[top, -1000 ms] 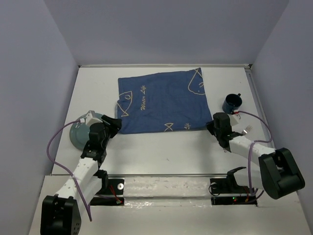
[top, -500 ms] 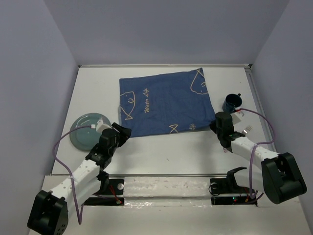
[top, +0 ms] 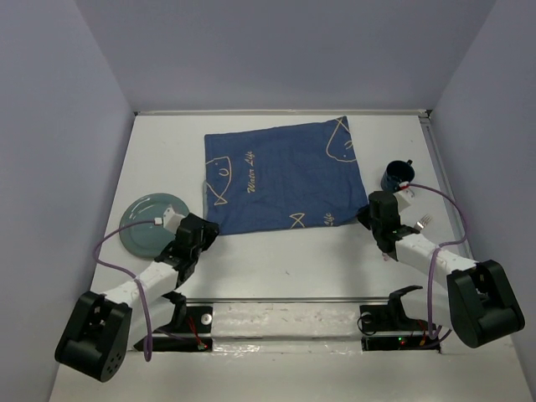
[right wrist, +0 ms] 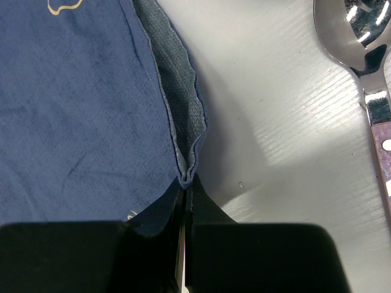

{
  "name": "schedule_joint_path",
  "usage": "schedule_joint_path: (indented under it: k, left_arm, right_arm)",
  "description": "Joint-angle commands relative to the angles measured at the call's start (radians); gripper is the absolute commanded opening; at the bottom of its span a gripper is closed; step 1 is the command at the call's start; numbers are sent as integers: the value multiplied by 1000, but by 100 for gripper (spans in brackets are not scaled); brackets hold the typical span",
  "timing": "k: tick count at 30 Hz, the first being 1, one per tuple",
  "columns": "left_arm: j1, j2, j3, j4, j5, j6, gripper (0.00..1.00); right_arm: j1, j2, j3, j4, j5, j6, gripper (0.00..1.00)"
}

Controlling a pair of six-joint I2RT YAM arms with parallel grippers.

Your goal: Set the dinner table for one person

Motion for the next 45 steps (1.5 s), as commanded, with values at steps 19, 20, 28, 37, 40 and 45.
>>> schedule_joint_path:
  k: [19, 20, 28, 37, 40, 45]
  left_arm:
    - [47, -296, 633, -214, -114, 431, 0]
    - [47, -296, 682, -228, -108, 458, 0]
    - [47, -296, 983, -277, -94, 514, 0]
    - [48, -184, 1031, -260, -96, 540, 0]
    - [82, -103, 995, -217, -59, 534, 0]
    - [243, 67, 1000, -122, 134, 431, 0]
  right_arm:
    - [-4, -438, 317, -230, -5, -303, 0]
    - [-4, -458, 412, -251, -1, -319, 0]
    - [-4, -471, 872, -412, -42, -462, 0]
    - [-4, -250, 1005, -404, -35, -520, 0]
    - [-4, -181, 971, -327, -30, -531, 0]
    - [-50, -12, 1000, -252, -44, -562, 0]
